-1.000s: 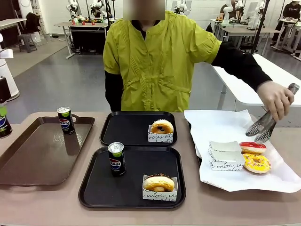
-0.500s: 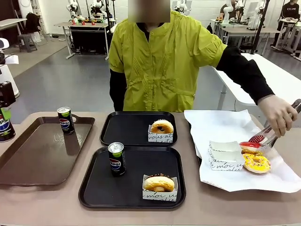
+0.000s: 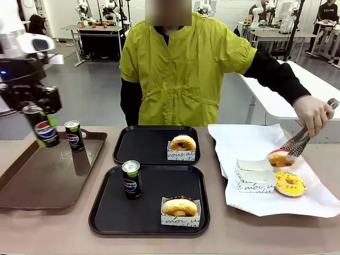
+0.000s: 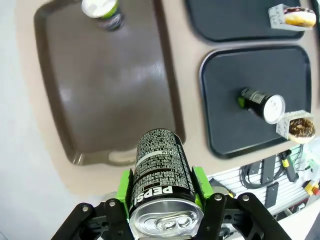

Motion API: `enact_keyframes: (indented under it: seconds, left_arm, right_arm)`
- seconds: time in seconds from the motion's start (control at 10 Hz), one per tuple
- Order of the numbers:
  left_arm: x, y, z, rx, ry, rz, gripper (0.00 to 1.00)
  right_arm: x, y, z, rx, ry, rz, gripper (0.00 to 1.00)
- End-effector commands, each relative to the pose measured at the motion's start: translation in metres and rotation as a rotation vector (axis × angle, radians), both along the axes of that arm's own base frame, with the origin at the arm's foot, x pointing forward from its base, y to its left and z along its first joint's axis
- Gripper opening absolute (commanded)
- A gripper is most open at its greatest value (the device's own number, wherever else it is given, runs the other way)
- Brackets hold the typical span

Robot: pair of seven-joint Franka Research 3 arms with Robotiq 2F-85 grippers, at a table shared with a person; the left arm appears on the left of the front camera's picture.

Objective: Set up donuts and drinks on trays.
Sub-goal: Pick up one Pepsi coke from the Handle tray and place it on the Flat Tray without a Pepsi coke.

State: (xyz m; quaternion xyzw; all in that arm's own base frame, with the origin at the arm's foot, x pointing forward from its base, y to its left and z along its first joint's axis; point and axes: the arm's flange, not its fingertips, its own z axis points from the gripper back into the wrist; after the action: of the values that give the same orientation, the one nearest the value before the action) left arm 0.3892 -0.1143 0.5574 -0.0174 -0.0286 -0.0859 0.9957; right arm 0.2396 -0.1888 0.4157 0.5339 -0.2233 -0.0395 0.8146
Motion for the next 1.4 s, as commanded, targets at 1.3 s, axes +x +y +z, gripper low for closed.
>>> enact_keyframes:
  seconds: [1.3]
  left_arm:
    - [-0.071, 0.069, 0.026, -0.048, 0.175, -0.137, 0.59]
  right_arm:
    - [0.0, -0.001, 0.0, 0.009, -0.008, 0.002, 1.0]
